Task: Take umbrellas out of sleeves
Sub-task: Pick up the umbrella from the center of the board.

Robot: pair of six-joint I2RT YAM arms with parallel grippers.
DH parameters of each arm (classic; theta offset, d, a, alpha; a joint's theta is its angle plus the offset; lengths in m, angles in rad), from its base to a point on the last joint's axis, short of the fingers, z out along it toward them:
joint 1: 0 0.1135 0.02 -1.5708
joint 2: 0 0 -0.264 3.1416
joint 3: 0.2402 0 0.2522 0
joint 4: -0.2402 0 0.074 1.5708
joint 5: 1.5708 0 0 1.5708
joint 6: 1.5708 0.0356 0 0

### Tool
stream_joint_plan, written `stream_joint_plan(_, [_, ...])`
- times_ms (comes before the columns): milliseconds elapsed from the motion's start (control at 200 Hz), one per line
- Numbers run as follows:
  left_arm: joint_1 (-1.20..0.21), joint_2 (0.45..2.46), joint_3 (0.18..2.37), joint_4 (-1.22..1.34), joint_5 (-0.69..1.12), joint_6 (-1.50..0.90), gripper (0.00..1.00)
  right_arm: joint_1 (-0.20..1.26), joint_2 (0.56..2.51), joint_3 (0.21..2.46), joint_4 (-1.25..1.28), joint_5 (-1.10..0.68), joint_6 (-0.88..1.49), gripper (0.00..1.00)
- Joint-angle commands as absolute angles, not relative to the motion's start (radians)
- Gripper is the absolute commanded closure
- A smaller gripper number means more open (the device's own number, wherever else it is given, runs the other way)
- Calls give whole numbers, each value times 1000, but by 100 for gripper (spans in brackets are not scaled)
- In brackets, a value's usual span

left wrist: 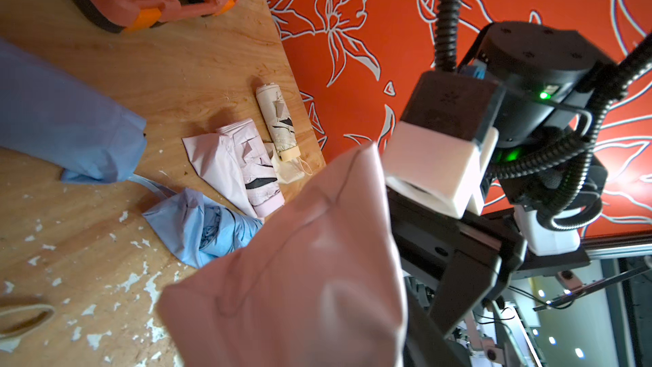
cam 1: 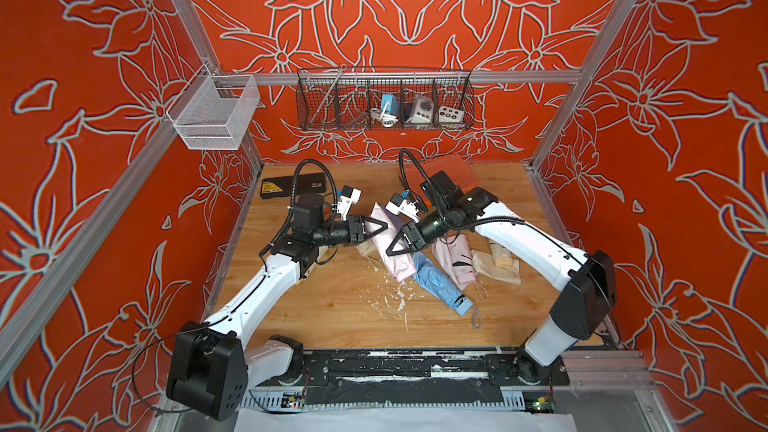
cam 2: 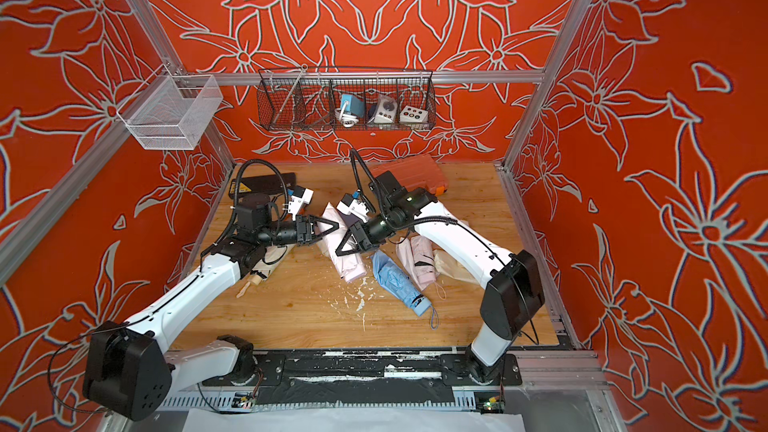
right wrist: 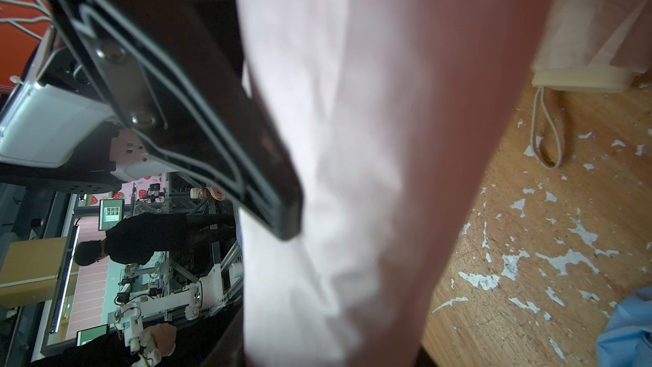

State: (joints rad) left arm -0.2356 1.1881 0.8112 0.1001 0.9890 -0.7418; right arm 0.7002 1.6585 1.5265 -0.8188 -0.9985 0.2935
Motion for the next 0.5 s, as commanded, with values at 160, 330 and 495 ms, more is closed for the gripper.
stream_joint_plan(160, [-232,1200,806,173,989,-799,76,685,1660,1565,-814,-954,339,42])
stream_joint_plan(330, [-227,1229,828,230,936,-903,77,585,1558,1479,-718,-868,530,36])
stream_joint_plan(495, [-224,1279,869,247,901,-1008,80,501,1393,1341,-622,-785,718,35])
